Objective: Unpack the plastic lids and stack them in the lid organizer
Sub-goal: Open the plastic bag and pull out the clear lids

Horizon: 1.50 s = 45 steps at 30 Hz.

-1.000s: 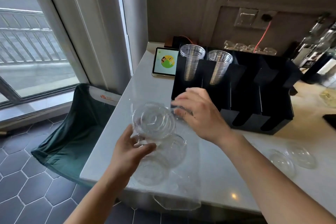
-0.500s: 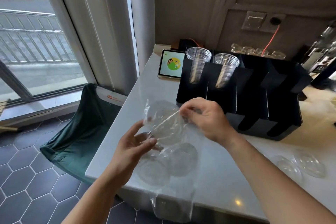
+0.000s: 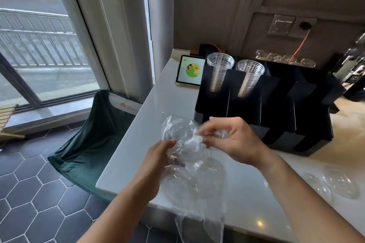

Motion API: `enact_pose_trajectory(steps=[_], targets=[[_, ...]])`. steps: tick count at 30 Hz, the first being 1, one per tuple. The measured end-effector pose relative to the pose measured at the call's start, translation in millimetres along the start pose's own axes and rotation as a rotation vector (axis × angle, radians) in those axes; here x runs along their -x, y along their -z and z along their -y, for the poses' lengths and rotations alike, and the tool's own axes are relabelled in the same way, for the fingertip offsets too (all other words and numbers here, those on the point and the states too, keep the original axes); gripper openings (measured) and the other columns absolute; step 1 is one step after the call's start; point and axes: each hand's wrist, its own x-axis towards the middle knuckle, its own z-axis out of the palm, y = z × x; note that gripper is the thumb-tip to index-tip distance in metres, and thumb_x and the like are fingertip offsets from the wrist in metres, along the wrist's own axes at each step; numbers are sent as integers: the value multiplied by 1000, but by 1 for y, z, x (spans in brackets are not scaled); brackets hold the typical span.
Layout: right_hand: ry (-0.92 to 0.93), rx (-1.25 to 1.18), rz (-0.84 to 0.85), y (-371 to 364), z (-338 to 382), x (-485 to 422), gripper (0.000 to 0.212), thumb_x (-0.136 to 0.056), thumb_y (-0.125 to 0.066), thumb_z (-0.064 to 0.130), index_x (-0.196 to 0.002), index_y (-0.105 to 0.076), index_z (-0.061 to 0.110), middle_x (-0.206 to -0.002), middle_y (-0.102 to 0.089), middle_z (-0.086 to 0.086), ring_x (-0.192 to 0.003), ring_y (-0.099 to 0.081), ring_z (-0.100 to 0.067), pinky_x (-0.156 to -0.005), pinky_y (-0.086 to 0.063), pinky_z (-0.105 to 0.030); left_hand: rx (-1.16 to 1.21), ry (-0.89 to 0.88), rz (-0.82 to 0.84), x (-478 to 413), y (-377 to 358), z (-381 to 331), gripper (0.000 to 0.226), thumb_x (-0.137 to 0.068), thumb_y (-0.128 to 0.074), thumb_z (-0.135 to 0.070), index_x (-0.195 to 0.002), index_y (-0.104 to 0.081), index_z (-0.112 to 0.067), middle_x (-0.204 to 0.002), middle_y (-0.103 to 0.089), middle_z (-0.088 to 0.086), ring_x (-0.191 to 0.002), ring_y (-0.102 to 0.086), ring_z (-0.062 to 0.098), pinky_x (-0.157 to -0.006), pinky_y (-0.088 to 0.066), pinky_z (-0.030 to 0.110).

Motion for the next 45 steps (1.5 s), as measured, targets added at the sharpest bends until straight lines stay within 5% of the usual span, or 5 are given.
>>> enact_pose_trajectory(steps=[12, 19, 25, 37, 45], targets=[[-228, -316, -661, -1, -3, 36, 57, -84, -65, 53, -136, -51, 35, -140, -56, 11, -129, -55, -11, -104, -48, -39, 291, -57, -98, -6, 20, -19, 41, -97, -52, -40, -116, -65, -6, -75, -68, 13, -47, -58, 21, -40, -47, 26], [-368, 203, -271, -54, 32, 76, 117, -56, -50, 97, -155, -12, 46, -161, -16, 32, -145, -18, 11, -117, -25, -26, 313, -220, -307, -10, 11, -12, 19, -98, -56, -25, -92, -74, -21, -72, -75, 4, -53, -68, 18, -42, -51, 28], [-475, 41, -778, 11, 13, 61, 12, -91, -68, 8, -102, -73, 9, -70, -78, 1, -54, -71, -16, -49, -56, -27, 350, -147, -330, -14, 19, -18, 21, -90, -63, -35, -93, -73, -16, -67, -72, 4, -50, -64, 18, -43, -51, 26], [-790, -315, -459, -11, -50, 96, 19, -86, -74, 7, -104, -67, 4, -74, -77, -18, -54, -68, -25, -45, -52, -28, -59, 76, -226, -48, 60, -17, 50, -97, -59, -39, -120, -62, 5, -78, -70, 19, -60, -64, 28, -59, -55, 34], [-758, -498, -452, -35, -54, 100, 17, -86, -76, 16, -93, -69, 3, -70, -71, -18, -57, -67, -31, -47, -56, -32, -1151, -942, -161, -14, 24, 16, 67, -85, -62, -61, -135, -59, -17, -131, -64, 9, -122, -56, 32, -103, -41, 44]])
